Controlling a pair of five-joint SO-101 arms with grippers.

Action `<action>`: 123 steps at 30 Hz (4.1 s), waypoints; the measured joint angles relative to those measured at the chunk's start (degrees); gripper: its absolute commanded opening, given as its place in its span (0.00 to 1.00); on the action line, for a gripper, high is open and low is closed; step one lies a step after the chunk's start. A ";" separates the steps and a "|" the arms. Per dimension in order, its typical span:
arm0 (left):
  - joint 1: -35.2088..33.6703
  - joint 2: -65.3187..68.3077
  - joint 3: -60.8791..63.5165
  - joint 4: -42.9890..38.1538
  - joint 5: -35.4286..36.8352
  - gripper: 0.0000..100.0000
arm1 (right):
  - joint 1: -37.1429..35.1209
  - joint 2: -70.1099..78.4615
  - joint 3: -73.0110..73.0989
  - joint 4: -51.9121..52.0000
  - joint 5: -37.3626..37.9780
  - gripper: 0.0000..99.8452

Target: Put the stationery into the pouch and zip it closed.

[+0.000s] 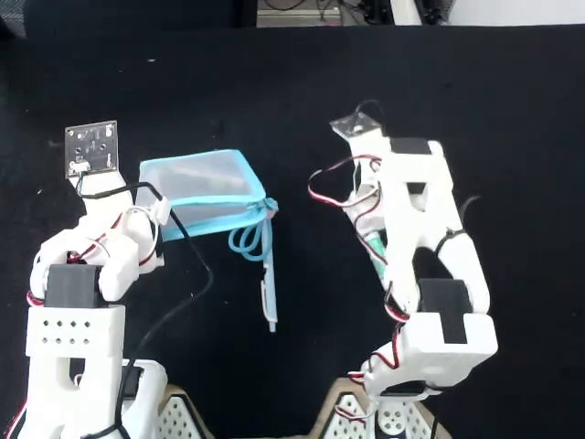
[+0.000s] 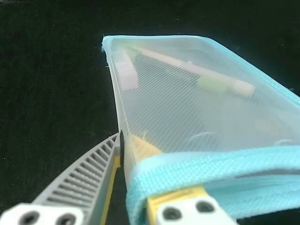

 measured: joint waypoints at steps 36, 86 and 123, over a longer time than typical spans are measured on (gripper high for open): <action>0.00 0.00 0.00 0.00 0.00 0.03 | -1.05 8.62 -16.97 14.68 -0.44 0.01; 0.00 0.00 0.00 0.00 0.00 0.03 | -51.60 -111.30 77.98 -77.27 -11.16 0.01; 0.00 0.00 0.00 0.00 0.00 0.03 | -42.64 -102.95 68.13 -68.48 -18.99 0.01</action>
